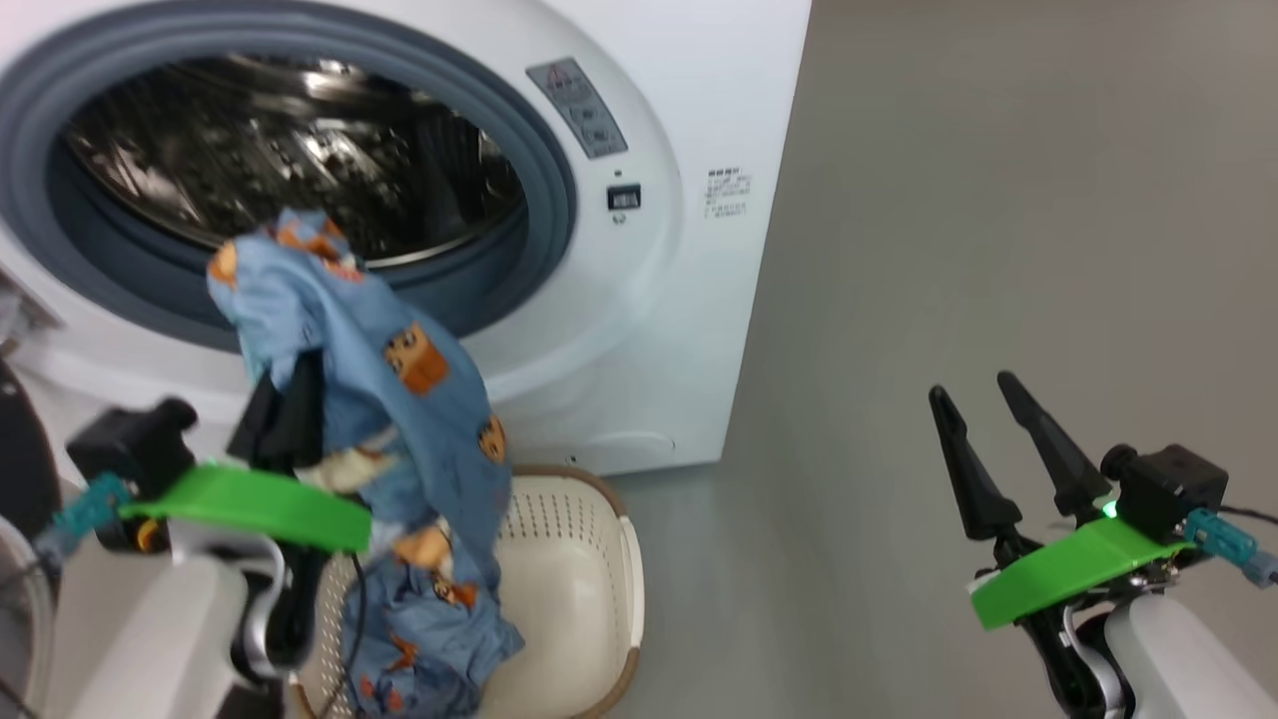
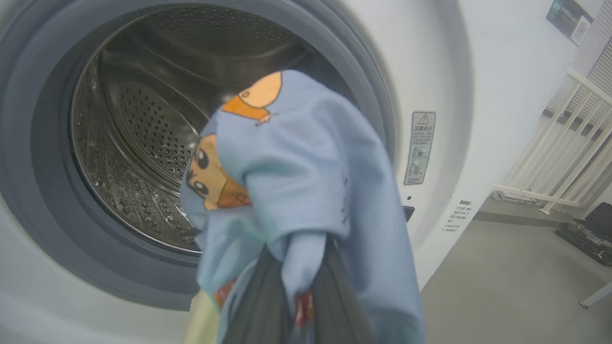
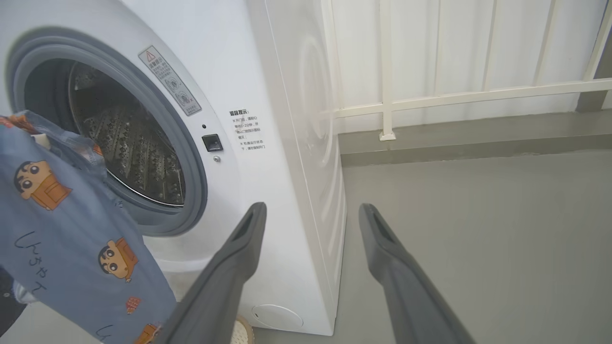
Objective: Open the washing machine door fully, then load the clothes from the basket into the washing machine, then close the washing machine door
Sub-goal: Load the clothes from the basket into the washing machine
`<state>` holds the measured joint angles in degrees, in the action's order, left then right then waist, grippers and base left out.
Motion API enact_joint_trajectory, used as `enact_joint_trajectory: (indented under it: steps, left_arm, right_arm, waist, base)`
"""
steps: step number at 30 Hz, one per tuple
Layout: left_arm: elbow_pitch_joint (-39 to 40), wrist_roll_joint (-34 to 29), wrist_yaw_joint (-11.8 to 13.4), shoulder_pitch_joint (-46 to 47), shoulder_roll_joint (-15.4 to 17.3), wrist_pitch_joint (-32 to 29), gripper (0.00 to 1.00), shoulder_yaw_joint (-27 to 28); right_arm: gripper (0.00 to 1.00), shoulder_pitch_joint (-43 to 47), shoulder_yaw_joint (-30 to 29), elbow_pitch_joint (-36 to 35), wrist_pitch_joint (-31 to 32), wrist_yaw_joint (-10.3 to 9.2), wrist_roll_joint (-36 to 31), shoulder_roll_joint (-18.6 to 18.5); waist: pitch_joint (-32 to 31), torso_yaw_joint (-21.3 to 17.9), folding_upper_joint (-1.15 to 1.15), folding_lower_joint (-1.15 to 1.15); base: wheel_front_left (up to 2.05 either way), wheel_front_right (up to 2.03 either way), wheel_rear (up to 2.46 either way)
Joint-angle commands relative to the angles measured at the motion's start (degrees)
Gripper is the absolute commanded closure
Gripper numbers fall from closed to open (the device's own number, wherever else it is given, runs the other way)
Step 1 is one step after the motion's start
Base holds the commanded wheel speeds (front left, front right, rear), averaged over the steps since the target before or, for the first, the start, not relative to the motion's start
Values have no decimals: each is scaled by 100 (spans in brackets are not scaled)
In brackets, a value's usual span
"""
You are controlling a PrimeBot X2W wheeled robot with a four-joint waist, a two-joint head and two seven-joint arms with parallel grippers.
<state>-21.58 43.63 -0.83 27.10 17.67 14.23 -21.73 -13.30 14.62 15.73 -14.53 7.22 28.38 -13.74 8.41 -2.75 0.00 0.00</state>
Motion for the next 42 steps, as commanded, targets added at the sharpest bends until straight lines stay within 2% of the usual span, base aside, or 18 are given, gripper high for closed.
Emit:
enact_joint_trajectory:
  steps: [1,13,21,26,34,38,42]
  left_arm:
    - [61,-68,-42,308,145,71,100,257]
    - [-1495,-434,-455,2123,5,76,100,851]
    - [-2416,-661,-598,3306,88,76,100,1060]
    - [-2757,-868,-639,3931,276,76,100,1126]
    - [-2867,-1308,-660,4677,597,76,100,1186]
    - [-2340,-1631,-661,4948,683,76,100,1511]
    - [-1786,-1957,-661,4875,597,76,100,2004]
  right_arm:
    - [0,-156,98,-147,-47,26,-38,-91]
    - [0,-610,72,-382,-47,26,-203,-129]
    - [0,-854,18,-573,-47,26,-309,-33]
    - [0,-941,-61,-714,-47,26,-387,72]
    - [0,-952,-136,-859,-47,26,-469,217]
    - [0,-974,-126,-890,-47,26,-496,259]
    - [0,-978,-133,-871,-47,26,-510,290]
  waist:
    - [397,-87,0,0]
    - [1601,-392,0,0]
    - [2459,-633,0,0]
    - [2913,-811,0,0]
    - [3370,-1015,0,0]
    - [3459,-1066,0,0]
    - [3442,-1108,0,0]
  base:
    - [0,0,0]
    - [0,0,0]
    - [0,0,0]
    - [0,0,0]
    - [0,0,0]
    - [0,0,0]
    - [0,0,0]
